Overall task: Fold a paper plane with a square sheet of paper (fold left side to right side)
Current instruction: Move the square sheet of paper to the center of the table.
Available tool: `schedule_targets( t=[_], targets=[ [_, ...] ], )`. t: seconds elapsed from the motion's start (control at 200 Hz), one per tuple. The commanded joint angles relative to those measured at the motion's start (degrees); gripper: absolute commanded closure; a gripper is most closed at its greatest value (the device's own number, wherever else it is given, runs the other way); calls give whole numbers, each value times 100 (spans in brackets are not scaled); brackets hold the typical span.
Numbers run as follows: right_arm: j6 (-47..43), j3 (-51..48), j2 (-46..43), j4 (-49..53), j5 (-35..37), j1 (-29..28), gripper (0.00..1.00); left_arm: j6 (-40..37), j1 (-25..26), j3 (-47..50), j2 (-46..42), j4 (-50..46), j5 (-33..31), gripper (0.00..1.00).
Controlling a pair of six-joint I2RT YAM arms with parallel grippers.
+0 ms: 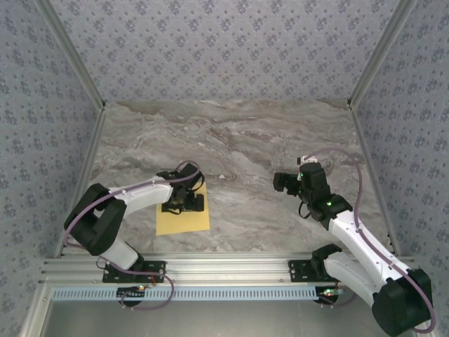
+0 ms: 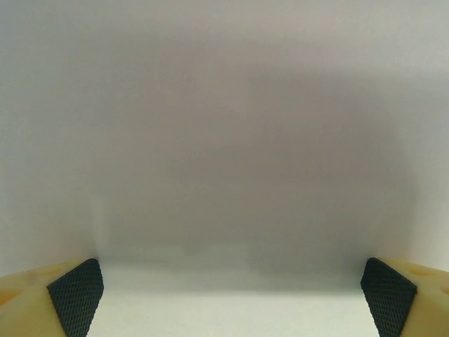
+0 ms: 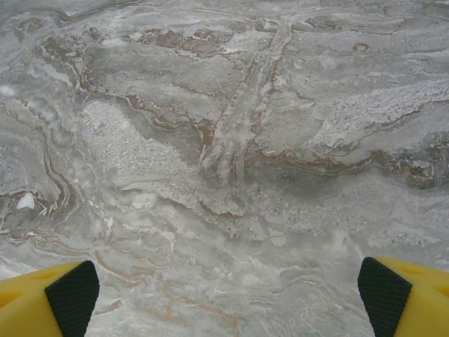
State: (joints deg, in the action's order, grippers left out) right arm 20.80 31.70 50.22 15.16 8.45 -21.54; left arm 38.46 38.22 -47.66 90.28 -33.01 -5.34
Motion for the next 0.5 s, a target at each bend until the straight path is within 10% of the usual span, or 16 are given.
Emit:
schedule_targets(
  t=[0.0, 0.495],
  targets=[
    [37, 62, -100, 158, 140, -50, 0, -60, -40, -145, 573, 386, 381, 2],
    [21, 95, -164, 306, 130, -71, 0, -441, -15, -2958, 2588, -6, 420, 2]
  ],
)
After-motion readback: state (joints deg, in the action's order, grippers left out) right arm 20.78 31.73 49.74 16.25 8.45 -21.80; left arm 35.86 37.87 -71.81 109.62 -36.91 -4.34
